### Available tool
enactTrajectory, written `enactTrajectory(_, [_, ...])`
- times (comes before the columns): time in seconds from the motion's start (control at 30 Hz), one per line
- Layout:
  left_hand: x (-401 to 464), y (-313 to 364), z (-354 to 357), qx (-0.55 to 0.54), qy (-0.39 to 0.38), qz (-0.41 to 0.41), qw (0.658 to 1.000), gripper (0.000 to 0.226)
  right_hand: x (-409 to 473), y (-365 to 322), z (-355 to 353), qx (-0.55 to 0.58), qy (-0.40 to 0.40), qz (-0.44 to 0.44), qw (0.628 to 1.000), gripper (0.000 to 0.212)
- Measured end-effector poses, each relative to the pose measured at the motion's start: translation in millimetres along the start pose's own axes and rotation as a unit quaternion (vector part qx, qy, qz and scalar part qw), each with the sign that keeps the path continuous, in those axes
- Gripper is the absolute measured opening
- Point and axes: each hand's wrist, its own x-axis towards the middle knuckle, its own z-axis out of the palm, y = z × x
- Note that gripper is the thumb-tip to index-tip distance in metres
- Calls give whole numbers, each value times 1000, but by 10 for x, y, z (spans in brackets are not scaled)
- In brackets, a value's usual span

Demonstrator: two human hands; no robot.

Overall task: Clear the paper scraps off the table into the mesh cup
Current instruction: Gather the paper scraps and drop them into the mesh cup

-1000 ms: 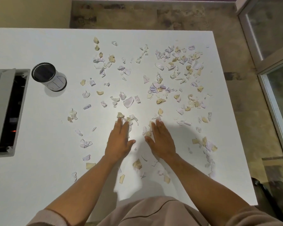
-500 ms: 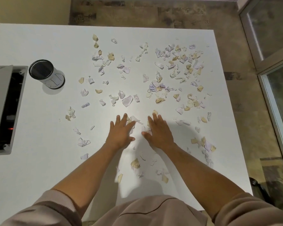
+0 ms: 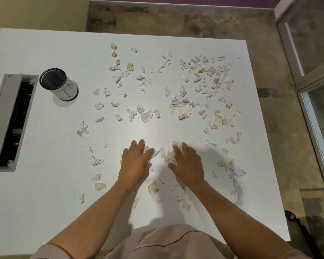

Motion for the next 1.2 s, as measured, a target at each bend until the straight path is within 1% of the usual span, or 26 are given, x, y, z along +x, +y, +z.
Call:
enactTrajectory(0.03, [-19, 37, -27, -14, -14, -50, 999, 51, 7, -3, -28, 3, -13, 31, 999, 73])
enactTrajectory(0.1, [-26, 110, -42, -52, -45, -133, 989, 64, 44, -29, -47, 11, -37, 58, 998, 75])
enactTrajectory(0.17, [2, 173, -9, -67, -74, -172, 980, 70, 107, -95, -62, 14, -60, 54, 997, 72])
enactTrajectory(0.23, [29, 234, 22, -31, -93, -172, 980, 67, 177, -182, -57, 2, -82, 43, 996, 67])
enactTrajectory(0.3, [51, 267, 57, 1, -92, -158, 983, 55, 213, -269, -58, -15, -90, 24, 996, 58])
enactTrajectory(0.4, [82, 278, 86, 3, -87, -142, 986, 39, 187, -324, -57, -6, -83, -19, 996, 43])
enactTrajectory(0.47, [84, 298, 105, -12, -70, -134, 989, 31, 158, -325, -95, -1, -69, -41, 997, 34])
enactTrajectory(0.53, [79, 304, 121, -41, -49, -139, 988, 26, 115, -355, -178, -7, -15, -68, 998, 31])
enactTrajectory(0.6, [80, 303, 126, -72, -46, -148, 985, 24, 74, -355, -256, -3, 12, -101, 995, 38])
enactTrajectory(0.67, [86, 322, 89, -143, -35, -181, 972, 22, 78, -338, -300, 25, 31, -123, 992, 40])
enactTrajectory(0.77, [94, 331, 16, -186, -27, -218, 958, 21, 112, -303, -280, 62, 25, -138, 988, 32])
enactTrajectory(0.83, [90, 296, -1, -191, -26, -218, 957, 20, 157, -273, -260, 120, -5, -109, 987, 16])
enactTrajectory(0.87, [90, 274, -3, -192, -13, -213, 958, 20, 187, -238, -225, 153, -14, -83, 985, 13])
enactTrajectory(0.93, [84, 225, -31, -244, 22, -225, 943, 18, 216, -204, -206, 251, -30, -31, 967, 15])
enactTrajectory(1.0, [69, 180, -98, -286, 49, -243, 926, 13, 233, -245, -257, 339, 2, 14, 941, 15])
enactTrajectory(1.07, [46, 116, -189, -318, 62, -260, 910, 13, 256, -318, -297, 389, 50, 41, 919, 11])
enactTrajectory(1.1, [39, 81, -233, -339, 70, -270, 899, 14, 269, -355, -321, 409, 50, 63, 909, 9])
enactTrajectory(1.13, [34, 31, -286, -360, 76, -278, 887, 16, 292, -391, -334, 439, 29, 99, 893, 8])
enactTrajectory(1.17, [28, -26, -333, -380, 78, -288, 876, 16, 317, -425, -347, 483, 0, 137, 865, 4])
enactTrajectory(1.2, [27, -99, -372, -396, 76, -299, 865, 17, 346, -469, -352, 538, -28, 168, 826, 2])
